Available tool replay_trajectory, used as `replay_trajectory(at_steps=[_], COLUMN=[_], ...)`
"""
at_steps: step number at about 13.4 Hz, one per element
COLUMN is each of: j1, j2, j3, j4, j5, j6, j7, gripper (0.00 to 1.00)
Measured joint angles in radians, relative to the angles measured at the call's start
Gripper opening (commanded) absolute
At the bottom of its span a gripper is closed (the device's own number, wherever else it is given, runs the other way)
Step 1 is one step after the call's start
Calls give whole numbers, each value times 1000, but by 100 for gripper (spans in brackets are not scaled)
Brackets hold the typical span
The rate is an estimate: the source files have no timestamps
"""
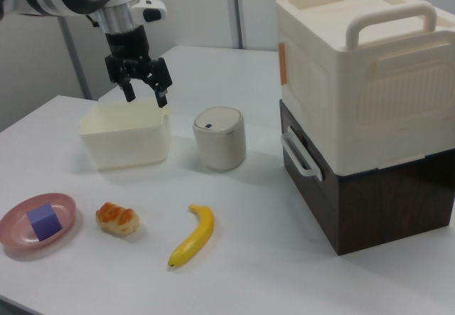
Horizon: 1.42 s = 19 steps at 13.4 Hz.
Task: Put the cube on the table
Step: 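Move the gripper from above the cream bin toward the pink plate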
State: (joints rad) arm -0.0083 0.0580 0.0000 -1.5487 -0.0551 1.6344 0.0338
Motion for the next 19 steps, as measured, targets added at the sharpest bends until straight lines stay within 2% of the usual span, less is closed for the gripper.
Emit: replay_trajectory(at_steps=[13,17,19], j1=[4,48,94], j2=[17,19,22], j3=[3,5,7], j4=[-1,-3,-15], j5=[0,4,16], j6=[0,0,0], j7=[-2,-2,0], gripper=[100,100,100])
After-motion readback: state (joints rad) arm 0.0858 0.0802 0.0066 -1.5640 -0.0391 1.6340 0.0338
